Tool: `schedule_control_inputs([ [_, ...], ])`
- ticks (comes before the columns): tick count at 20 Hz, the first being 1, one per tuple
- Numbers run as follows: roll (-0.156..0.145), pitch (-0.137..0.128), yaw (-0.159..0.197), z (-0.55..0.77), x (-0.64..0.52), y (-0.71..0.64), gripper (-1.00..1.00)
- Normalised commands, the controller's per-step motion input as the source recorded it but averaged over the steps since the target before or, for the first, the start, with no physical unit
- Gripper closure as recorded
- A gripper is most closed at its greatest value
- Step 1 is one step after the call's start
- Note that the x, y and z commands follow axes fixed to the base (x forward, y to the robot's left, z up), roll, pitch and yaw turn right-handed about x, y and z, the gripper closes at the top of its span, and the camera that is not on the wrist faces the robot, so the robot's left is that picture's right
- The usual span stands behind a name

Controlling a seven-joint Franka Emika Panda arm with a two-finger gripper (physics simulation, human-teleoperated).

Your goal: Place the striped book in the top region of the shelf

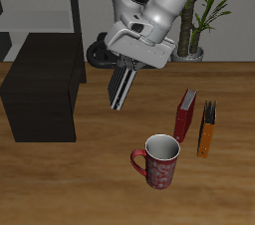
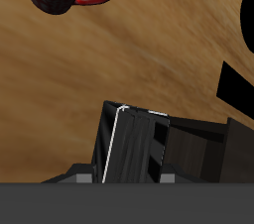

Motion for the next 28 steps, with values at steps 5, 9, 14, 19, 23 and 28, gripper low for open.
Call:
schedule_control_inputs([
  [5,-0.025,0.016,0.005,-0.08,-0.17,0.06,1.0],
  [9,-0.114,0.03,-0.006,-0.02,-0.05,-0.16,1.0],
  [14,-0.169,0.041,-0.04,-0.08,-0.06,-0.22,1.0],
  [19,-0.056,0.014,0.002,0.01,-0.2,-0.1,1.0],
  [23,-0.064,-0.019,-0.006,0.04,-0.07,0.03,1.0],
  [28,-0.024,-0.037,0.014,0.1,-0.03,0.14,1.0],
])
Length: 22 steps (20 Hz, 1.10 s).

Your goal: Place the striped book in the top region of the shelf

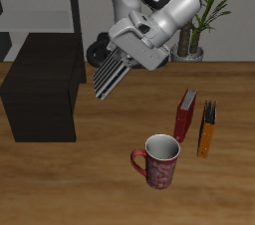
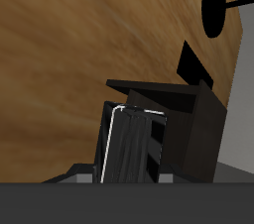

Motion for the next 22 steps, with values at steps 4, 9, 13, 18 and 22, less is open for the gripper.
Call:
schedule_control_inputs([
  [4,-0.052,-0.013,0.037,0.02,0.13,0.11,1.0],
  [9,-0.037,-0.038,0.014,0.08,0.1,0.16,1.0],
  [13,-0.069,0.004,-0.002,0.03,0.08,0.17,1.0],
  [18,-0.052,0.002,-0.017,0.01,-0.03,0.04,1.0],
  [22,-0.063,0.065,-0.03,-0.1,0.03,-0.06,1.0],
])
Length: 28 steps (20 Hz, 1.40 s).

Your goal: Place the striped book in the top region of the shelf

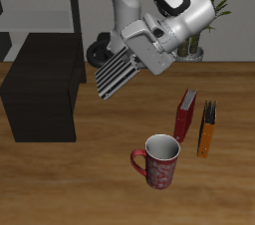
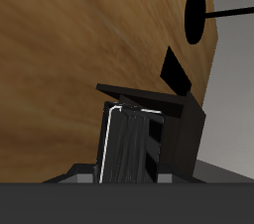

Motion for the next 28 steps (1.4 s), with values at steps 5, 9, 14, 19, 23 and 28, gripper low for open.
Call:
schedule_control_inputs([
  [5,-0.049,0.015,-0.015,-0.01,-0.03,-0.07,1.0],
  [9,-0.085,-0.048,-0.005,0.08,-0.03,-0.19,1.0],
  [14,-0.066,0.061,-0.031,-0.09,0.06,-0.14,1.0],
  [19,-0.032,-0.044,0.007,0.0,-0.07,0.02,1.0],
  [23,0.002,-0.028,0.006,-0.07,0.0,0.25,1.0],
  [28,-0.003,0.028,0.017,-0.13,0.09,0.19,1.0],
])
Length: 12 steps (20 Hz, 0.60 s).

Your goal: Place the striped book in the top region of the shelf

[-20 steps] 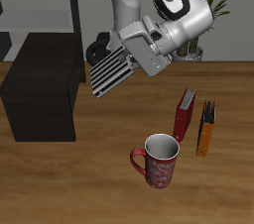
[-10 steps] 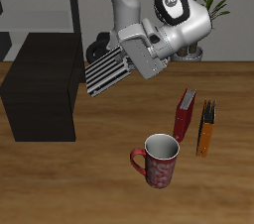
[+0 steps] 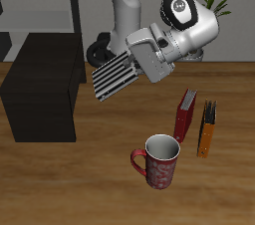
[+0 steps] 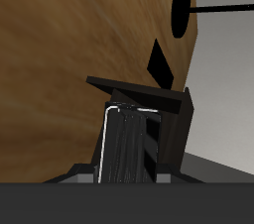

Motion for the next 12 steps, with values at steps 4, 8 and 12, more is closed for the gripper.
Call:
schedule_control_inputs([
  [4,0.008,-0.032,0.006,-0.03,0.13,0.23,1.0],
  [8,-0.01,0.035,-0.003,-0.14,0.09,0.21,1.0],
  [12,0.02,0.075,0.01,-0.2,0.1,0.22,1.0],
])
